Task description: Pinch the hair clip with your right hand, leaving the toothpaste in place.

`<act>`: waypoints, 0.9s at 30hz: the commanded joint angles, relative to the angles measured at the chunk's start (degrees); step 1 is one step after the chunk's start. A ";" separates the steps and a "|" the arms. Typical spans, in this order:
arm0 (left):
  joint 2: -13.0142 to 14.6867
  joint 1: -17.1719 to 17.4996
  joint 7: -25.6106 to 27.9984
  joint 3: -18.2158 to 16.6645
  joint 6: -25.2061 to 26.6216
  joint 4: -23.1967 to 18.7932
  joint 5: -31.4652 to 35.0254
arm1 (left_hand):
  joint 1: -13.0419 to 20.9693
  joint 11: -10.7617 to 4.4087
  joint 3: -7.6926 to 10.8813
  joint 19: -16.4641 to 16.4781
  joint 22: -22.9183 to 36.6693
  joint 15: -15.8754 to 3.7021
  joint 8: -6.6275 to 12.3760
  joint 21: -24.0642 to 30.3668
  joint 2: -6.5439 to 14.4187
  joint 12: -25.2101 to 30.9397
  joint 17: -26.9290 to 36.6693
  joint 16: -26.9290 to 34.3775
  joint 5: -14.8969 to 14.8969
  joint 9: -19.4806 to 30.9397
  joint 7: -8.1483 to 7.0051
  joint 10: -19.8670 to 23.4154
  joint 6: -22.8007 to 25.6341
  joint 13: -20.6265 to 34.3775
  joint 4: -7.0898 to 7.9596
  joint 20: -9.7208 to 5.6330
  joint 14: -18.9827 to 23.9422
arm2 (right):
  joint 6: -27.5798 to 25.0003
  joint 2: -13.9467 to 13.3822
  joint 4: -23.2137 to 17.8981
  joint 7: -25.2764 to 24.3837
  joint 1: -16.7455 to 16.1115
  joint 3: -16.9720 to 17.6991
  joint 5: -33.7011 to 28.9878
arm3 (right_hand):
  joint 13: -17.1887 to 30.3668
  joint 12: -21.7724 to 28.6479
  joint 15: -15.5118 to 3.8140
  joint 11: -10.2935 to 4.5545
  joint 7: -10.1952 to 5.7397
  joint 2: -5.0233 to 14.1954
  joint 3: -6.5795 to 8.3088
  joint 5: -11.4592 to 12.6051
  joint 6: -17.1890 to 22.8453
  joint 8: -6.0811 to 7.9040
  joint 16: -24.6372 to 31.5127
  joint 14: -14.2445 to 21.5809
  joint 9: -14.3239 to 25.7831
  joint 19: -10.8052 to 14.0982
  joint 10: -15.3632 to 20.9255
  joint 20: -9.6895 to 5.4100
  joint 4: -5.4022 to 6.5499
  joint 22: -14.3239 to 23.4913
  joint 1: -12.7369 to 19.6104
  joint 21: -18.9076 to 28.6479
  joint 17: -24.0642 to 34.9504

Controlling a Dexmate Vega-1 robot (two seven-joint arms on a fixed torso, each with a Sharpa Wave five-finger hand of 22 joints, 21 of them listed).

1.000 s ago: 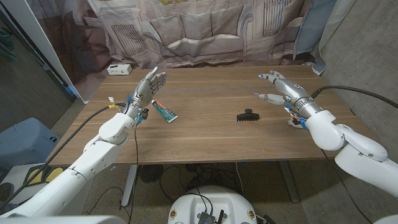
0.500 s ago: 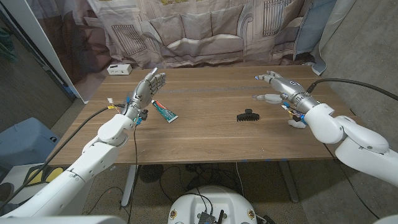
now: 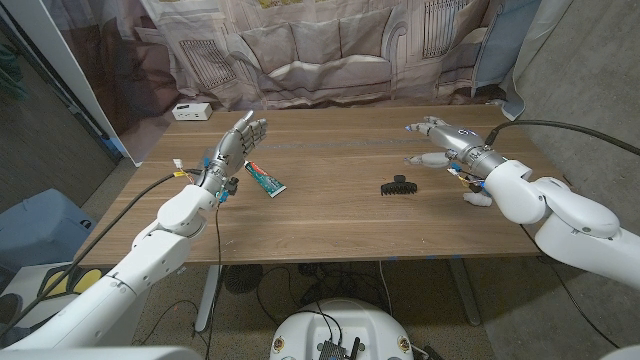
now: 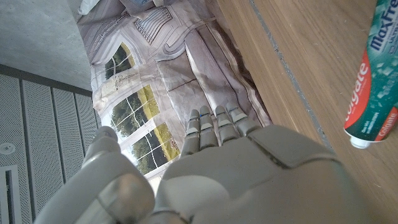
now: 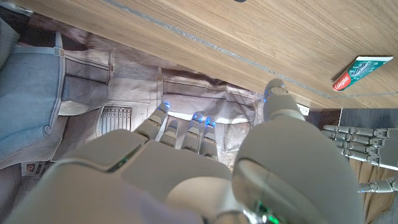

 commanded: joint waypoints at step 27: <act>0.51 1.96 0.58 -0.33 1.30 -1.78 -0.59 | 0.69 -0.02 0.43 0.20 0.25 -0.12 -0.31 -0.23 0.17 0.07 0.05 -0.04 -0.11 0.23 -0.01 1.03 0.73 0.24 -0.09 0.29 0.90 | -9.45 -3.46 -1.33 11.31 11.84 -12.91 -2.82 | 0.34 -0.45 -0.44 -0.71 -0.18 -1.89 1.32 0.49 -4.30 -0.72 1.36 2.21 0.41 3.10 -1.66 2.02 0.27 0.16 3.78 1.44 0.06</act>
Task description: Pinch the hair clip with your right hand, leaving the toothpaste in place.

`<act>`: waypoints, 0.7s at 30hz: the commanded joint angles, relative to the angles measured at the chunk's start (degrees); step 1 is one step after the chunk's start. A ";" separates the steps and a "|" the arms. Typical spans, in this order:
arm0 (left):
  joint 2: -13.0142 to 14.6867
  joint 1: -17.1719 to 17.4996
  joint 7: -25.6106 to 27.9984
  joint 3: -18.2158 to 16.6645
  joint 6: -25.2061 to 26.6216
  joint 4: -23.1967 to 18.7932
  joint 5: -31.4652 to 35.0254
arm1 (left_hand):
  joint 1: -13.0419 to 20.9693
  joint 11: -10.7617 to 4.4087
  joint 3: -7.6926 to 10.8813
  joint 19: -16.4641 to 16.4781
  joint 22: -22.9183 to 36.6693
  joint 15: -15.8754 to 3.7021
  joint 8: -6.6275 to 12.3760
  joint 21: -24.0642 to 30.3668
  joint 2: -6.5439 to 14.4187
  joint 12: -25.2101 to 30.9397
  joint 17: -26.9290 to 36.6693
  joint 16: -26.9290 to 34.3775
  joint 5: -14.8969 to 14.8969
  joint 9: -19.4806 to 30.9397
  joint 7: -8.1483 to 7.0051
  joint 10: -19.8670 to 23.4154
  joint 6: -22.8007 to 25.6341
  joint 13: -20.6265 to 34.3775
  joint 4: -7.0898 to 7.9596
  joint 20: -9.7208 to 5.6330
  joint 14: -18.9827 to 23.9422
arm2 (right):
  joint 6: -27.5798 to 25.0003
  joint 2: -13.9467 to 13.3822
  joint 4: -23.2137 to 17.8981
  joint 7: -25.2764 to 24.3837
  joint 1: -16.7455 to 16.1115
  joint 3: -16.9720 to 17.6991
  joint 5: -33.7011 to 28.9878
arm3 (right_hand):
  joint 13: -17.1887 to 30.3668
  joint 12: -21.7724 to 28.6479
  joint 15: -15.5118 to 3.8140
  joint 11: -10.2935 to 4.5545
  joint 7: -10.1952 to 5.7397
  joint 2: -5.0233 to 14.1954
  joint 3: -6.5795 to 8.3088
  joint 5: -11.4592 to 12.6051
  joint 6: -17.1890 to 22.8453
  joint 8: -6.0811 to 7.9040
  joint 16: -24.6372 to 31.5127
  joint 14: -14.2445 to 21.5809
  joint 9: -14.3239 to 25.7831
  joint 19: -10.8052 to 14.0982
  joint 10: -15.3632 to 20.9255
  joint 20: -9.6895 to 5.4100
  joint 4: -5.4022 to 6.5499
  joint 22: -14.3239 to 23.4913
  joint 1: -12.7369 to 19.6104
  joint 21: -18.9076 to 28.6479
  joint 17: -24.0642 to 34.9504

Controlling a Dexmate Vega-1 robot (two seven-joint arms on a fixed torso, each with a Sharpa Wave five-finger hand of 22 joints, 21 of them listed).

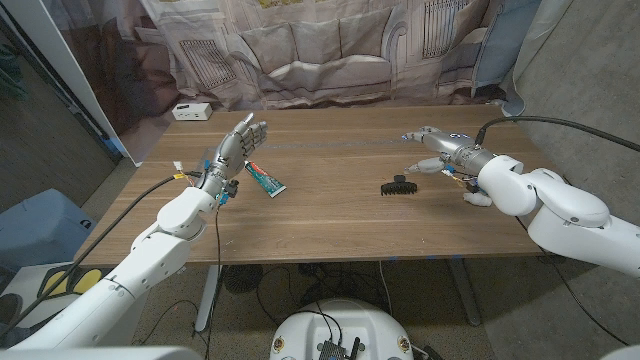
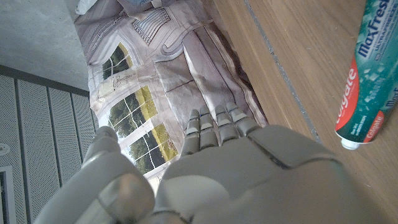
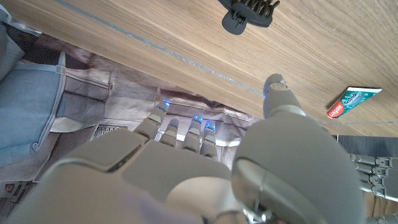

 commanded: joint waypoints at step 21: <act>0.25 1.74 0.19 -0.15 0.48 -1.06 -0.64 | 0.85 0.20 0.54 0.13 0.26 0.00 -0.04 -0.25 0.37 0.00 0.06 -0.08 -0.13 0.24 0.04 0.65 0.92 0.25 -0.10 0.24 0.47 | -6.27 1.60 0.05 12.20 10.09 -10.47 -6.85 | 0.10 0.73 -0.54 -0.66 -0.96 -1.52 0.60 0.56 1.99 1.31 0.91 2.22 0.13 3.66 0.85 4.37 0.59 0.16 2.46 0.93 0.02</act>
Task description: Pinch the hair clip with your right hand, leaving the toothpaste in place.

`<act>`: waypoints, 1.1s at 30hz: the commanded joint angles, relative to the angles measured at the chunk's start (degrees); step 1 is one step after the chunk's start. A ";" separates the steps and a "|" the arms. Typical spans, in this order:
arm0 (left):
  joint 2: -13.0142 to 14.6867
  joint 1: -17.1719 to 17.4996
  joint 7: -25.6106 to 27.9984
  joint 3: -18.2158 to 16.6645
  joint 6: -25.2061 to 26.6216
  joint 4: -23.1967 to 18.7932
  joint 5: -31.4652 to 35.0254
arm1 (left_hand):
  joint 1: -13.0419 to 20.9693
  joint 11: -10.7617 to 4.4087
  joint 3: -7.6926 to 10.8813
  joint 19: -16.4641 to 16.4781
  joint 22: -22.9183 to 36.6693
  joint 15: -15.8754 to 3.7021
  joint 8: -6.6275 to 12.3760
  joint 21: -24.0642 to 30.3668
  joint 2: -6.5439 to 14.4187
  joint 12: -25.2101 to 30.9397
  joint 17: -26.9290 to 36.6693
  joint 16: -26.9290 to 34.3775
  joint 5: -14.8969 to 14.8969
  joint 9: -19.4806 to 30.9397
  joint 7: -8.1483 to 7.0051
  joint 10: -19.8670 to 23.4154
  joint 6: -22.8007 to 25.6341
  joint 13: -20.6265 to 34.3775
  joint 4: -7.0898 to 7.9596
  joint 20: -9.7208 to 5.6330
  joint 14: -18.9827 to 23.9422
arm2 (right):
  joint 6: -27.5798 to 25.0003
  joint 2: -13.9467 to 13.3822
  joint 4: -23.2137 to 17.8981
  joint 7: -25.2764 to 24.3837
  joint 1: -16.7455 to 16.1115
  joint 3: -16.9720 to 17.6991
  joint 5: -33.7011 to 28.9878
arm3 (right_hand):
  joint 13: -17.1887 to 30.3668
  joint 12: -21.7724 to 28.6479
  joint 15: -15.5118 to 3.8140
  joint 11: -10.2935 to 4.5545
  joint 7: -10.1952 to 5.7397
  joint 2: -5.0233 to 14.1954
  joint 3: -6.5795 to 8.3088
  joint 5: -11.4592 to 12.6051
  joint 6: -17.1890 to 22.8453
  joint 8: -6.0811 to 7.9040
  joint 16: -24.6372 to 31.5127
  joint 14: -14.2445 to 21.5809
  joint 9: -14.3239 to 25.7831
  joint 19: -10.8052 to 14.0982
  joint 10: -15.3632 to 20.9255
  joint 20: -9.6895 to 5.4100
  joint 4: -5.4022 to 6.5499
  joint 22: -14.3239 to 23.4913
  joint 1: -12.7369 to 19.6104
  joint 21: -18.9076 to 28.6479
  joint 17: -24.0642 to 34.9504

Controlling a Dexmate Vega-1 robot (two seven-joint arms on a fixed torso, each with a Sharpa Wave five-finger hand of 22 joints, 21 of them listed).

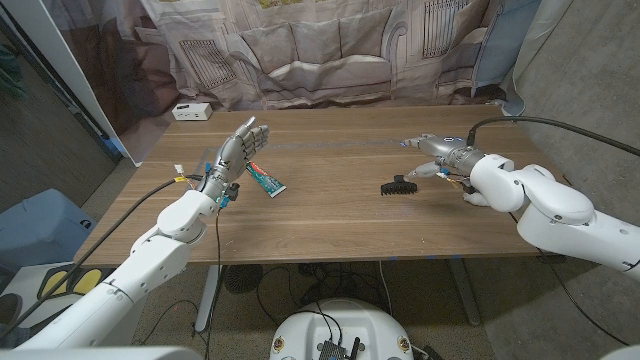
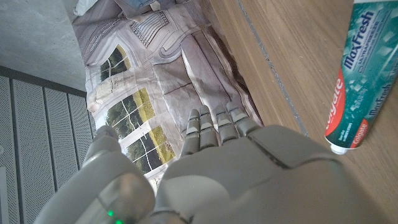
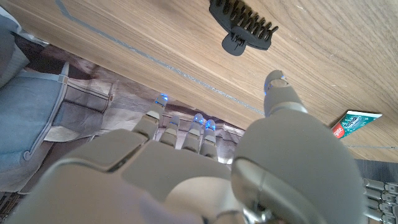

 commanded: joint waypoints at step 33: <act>-0.29 0.37 -0.75 -0.32 -1.08 0.95 -0.48 | 0.70 -0.13 0.62 0.06 0.26 -0.02 -0.08 -0.26 0.22 -0.12 0.07 -0.02 -0.17 0.25 0.15 0.56 0.64 0.27 -0.11 0.32 0.88 | 1.82 5.56 5.61 -2.67 1.79 -5.36 -6.87 | 0.00 1.30 -2.67 -1.68 -1.19 -1.20 1.74 1.21 5.02 1.62 2.21 7.27 0.10 7.62 5.43 5.20 0.08 0.36 5.55 1.18 -0.22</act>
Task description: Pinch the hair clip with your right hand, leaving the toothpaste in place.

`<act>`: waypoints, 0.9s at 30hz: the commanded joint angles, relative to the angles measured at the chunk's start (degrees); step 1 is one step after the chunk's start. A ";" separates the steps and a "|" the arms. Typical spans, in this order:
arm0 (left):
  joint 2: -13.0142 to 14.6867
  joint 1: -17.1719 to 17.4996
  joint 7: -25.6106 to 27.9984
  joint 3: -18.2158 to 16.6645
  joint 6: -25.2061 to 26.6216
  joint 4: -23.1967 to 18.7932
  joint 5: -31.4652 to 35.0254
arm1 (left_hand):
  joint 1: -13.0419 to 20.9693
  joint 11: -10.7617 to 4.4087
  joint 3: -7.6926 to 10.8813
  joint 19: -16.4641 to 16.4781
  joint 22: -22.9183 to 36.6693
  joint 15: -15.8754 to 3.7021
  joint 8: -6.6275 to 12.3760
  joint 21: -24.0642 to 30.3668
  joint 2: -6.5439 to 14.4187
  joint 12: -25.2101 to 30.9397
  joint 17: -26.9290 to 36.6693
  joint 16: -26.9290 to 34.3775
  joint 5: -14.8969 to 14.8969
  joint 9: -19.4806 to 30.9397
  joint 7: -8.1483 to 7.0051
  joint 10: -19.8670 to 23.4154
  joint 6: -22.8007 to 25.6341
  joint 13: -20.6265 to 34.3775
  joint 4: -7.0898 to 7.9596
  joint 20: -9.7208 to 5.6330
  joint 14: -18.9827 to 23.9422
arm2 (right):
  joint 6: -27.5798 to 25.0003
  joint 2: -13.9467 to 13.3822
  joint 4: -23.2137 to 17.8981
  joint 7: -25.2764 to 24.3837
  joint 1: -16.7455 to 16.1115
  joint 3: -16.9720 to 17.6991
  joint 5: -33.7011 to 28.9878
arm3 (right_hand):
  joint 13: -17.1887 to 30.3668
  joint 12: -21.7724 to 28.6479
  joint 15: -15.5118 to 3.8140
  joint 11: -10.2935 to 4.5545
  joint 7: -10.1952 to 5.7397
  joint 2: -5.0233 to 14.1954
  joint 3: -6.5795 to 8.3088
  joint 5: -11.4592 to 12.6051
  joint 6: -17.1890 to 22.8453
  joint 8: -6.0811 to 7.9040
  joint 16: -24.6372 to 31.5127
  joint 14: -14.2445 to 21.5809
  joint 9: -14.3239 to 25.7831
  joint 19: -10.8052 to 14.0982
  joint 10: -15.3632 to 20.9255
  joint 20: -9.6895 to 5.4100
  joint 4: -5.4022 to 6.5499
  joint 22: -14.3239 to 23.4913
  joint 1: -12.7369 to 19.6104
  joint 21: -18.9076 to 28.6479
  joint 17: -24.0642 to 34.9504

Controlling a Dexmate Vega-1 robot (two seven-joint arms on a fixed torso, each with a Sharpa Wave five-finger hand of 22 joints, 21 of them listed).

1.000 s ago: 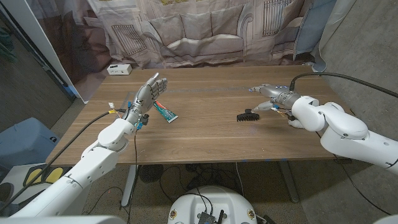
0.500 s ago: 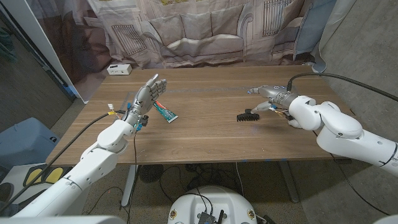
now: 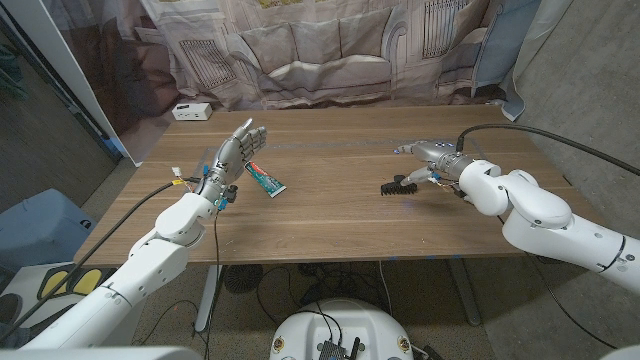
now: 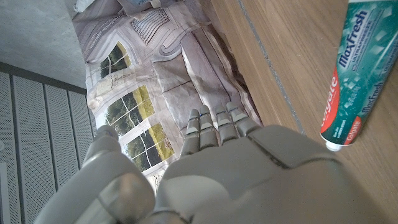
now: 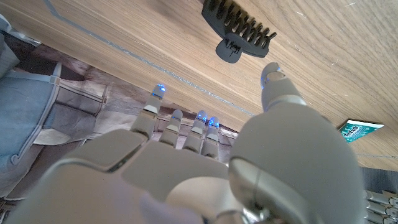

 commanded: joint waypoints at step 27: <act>0.34 -0.33 0.35 0.44 0.67 -0.35 0.73 | 0.79 -0.05 0.41 0.02 0.26 0.02 -0.11 -0.26 0.29 -0.18 0.08 -0.07 -0.19 0.26 0.00 0.70 0.57 0.29 0.14 0.42 0.40 | 0.48 3.98 4.31 -0.78 1.00 -2.30 -2.20 | 0.11 1.43 -1.22 -0.52 -0.22 -0.21 0.52 0.86 7.12 1.92 1.23 4.48 0.09 2.88 6.54 0.15 0.62 0.10 2.61 -0.37 0.00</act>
